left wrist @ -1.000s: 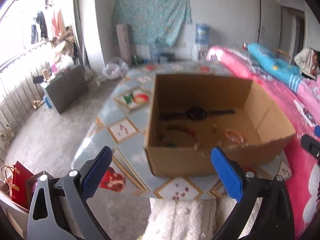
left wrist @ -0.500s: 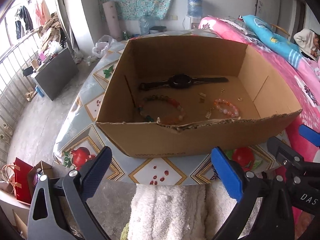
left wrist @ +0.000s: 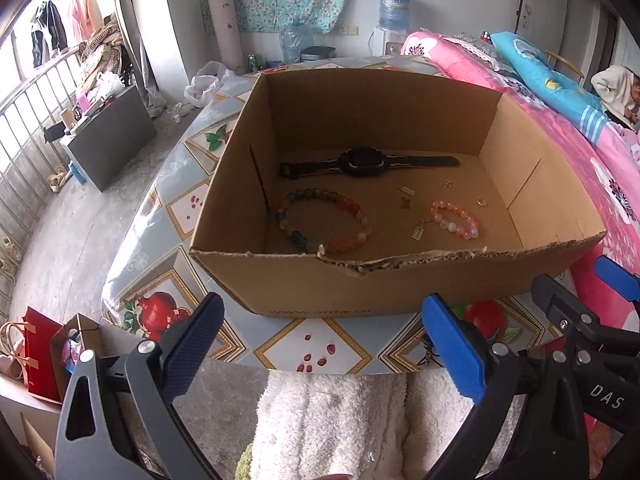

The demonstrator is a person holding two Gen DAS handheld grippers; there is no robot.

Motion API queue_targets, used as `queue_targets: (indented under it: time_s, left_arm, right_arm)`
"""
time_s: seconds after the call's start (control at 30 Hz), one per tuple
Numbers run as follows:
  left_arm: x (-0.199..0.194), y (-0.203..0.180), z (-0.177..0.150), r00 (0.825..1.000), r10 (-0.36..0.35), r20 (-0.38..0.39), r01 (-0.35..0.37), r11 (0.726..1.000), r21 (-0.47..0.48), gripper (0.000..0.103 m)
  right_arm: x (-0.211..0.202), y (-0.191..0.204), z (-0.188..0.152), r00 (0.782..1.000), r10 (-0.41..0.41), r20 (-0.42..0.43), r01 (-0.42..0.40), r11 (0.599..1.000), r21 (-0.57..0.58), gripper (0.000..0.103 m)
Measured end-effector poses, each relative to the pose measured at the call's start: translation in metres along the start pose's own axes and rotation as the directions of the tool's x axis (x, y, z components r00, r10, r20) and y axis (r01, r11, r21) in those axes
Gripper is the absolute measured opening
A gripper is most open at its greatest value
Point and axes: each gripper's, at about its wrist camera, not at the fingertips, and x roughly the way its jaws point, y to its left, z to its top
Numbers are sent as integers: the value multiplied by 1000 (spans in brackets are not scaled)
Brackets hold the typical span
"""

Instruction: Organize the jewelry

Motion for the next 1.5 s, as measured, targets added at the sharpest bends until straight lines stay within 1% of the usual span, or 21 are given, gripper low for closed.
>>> queue_targets:
  time_s: [0.17, 0.5, 0.87, 1.5]
  left_arm:
    - [0, -1, 1, 1000, 10, 0, -10, 1000, 4, 97]
    - [6, -3, 2, 999, 26, -25, -26, 1000, 7, 97]
    - [19, -1, 2, 997, 12, -72, -12, 1000, 0, 97]
    - [25, 1, 3, 995, 3, -96, -4, 1000, -12, 97]
  right_arm:
    - [1, 0, 1, 1000, -3, 0, 3, 1000, 5, 95]
    - [6, -1, 2, 1000, -13, -14, 13, 1000, 5, 95]
    - [15, 0, 2, 999, -26, -47, 26, 1000, 1, 95]
    - [22, 0, 4, 997, -19, -72, 20, 1000, 15, 95]
